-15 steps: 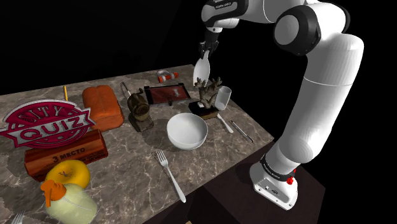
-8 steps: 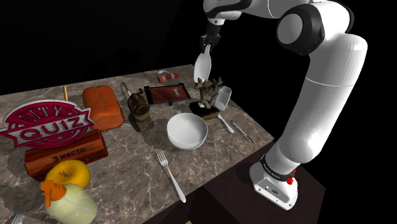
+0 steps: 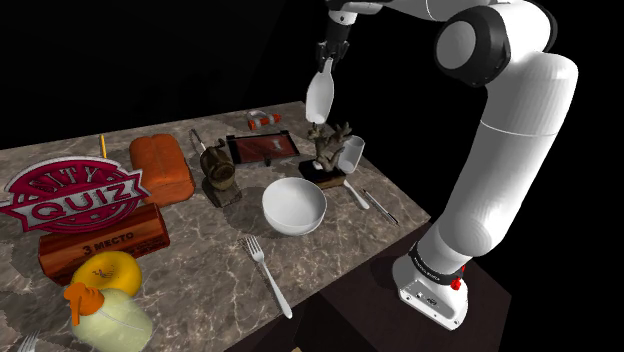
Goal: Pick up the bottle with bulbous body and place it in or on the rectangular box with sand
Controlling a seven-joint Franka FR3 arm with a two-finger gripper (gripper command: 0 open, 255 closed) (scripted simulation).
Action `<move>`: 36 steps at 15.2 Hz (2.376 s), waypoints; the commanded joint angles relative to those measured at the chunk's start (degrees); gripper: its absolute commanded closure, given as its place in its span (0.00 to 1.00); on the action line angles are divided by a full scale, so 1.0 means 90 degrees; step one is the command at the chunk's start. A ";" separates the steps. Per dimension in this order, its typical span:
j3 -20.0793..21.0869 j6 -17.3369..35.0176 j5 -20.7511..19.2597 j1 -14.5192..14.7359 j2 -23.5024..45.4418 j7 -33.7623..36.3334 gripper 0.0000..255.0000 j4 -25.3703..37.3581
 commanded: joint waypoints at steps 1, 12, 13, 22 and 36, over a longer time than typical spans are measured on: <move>-0.0006 -0.0183 -0.0004 -0.0012 -0.0005 0.0003 1.00 0.0180; 0.0381 -0.1061 -0.0302 0.0810 0.0073 0.1335 1.00 0.1187; 0.0419 -0.1164 -0.0321 0.0886 0.0125 0.1460 1.00 0.1343; 0.0734 -0.2475 -0.0383 0.1486 0.1174 0.2522 1.00 0.3697; 0.0730 -0.0880 -0.0507 0.1663 0.0523 0.2564 1.00 0.1453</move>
